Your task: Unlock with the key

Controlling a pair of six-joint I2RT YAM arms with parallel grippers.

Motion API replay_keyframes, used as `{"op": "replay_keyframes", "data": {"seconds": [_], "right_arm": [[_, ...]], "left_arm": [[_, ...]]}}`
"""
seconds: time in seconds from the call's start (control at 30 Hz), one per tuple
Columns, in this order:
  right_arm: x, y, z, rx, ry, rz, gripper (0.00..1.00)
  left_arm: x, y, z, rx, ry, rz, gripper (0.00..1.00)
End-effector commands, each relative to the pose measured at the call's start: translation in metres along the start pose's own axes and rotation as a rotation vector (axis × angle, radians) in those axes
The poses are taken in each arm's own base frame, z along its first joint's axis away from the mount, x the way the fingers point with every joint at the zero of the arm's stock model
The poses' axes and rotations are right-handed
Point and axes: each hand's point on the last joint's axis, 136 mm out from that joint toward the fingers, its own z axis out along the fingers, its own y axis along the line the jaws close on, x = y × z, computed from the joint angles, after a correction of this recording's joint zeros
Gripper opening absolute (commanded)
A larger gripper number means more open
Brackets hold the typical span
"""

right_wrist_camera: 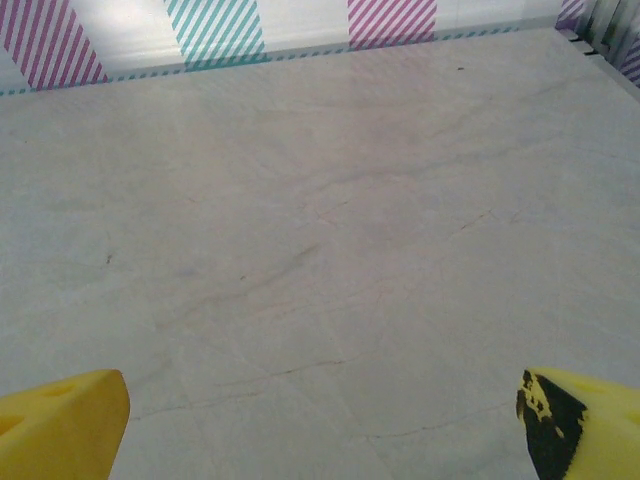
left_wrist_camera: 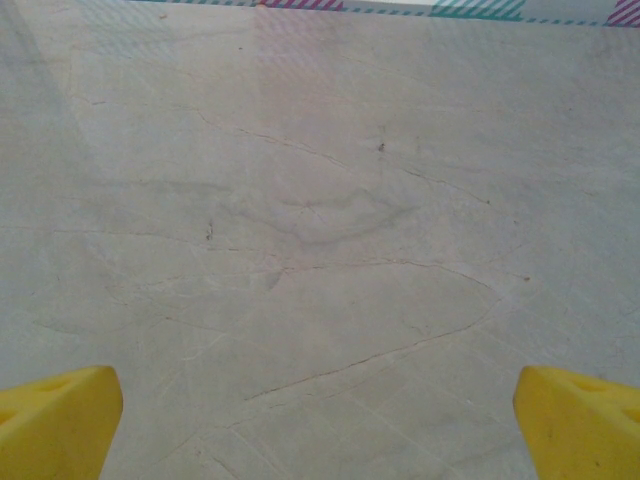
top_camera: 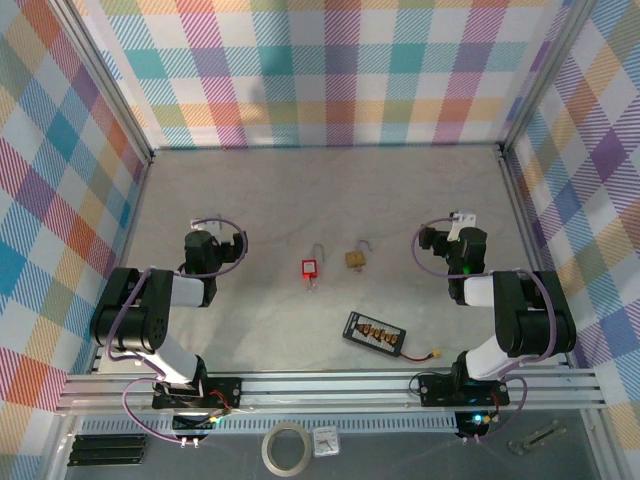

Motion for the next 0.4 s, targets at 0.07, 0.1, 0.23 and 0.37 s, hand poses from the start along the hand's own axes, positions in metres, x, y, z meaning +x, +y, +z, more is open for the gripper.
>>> {"op": "replay_keyframes", "data": {"seconds": [0.07,0.1,0.23,0.37], "right_arm": [[0.0000,0.0036,-0.0013,-0.012,0.001,-0.027,0.99],[0.0004,0.0043,-0.0008,-0.010,0.004,-0.029,0.99],[0.0011,0.0039,0.0002,-0.015,0.012,-0.024,0.99],[0.0004,0.0043,-0.0011,-0.014,0.005,-0.028,0.99]], "left_arm": [[-0.0027,-0.0009,-0.0012,0.012,-0.009,-0.014,1.00],[-0.0031,-0.0008,-0.0012,0.011,-0.011,-0.014,1.00],[-0.0031,-0.0011,-0.0013,0.012,-0.011,-0.014,1.00],[-0.0036,-0.0013,-0.0015,0.014,-0.013,-0.014,1.00]]}}
